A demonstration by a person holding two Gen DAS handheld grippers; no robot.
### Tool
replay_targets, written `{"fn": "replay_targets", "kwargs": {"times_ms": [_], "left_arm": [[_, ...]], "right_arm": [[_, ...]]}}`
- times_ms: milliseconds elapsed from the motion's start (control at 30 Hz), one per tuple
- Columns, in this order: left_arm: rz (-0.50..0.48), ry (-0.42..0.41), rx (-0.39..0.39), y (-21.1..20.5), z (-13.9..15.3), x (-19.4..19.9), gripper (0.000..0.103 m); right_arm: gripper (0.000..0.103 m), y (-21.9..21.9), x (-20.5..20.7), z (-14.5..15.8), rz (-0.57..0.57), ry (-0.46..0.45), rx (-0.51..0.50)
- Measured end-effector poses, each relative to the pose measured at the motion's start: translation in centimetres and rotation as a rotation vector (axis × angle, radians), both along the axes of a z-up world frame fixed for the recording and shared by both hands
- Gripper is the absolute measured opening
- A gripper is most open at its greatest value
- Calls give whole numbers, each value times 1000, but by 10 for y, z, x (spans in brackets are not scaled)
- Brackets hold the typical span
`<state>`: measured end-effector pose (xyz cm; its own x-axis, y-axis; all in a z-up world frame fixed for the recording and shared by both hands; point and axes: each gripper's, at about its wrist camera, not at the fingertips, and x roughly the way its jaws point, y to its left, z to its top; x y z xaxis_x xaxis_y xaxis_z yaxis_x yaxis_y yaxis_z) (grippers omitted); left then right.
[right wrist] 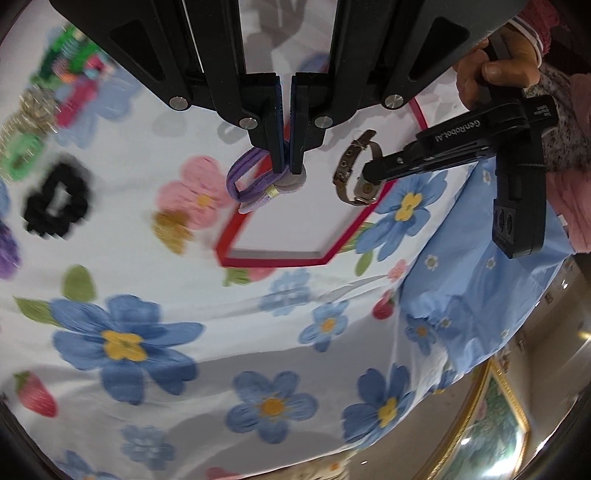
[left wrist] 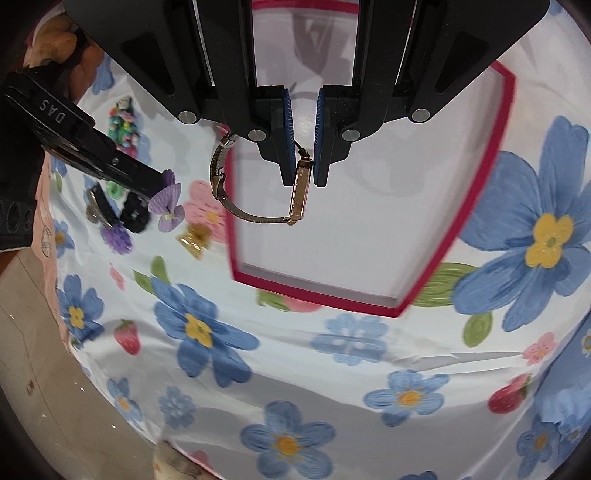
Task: Organize jewelry
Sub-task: 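Carry watch into red tray with left tool while right tool drops hair tie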
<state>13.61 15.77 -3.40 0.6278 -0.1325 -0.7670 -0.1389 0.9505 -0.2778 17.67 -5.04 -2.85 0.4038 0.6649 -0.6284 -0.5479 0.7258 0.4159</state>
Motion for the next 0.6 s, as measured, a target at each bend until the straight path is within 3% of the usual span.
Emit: {"fn": "replay_targets", "kwargs": {"times_ms": [267,600], "left_arm": [[51,45,34,35,-18,28,8],[71,131,105,59,-47,71,8]], "right_arm": [[2,54,29,-15,83,9,-52],[3,90,62,-45,135,56,-162]]}}
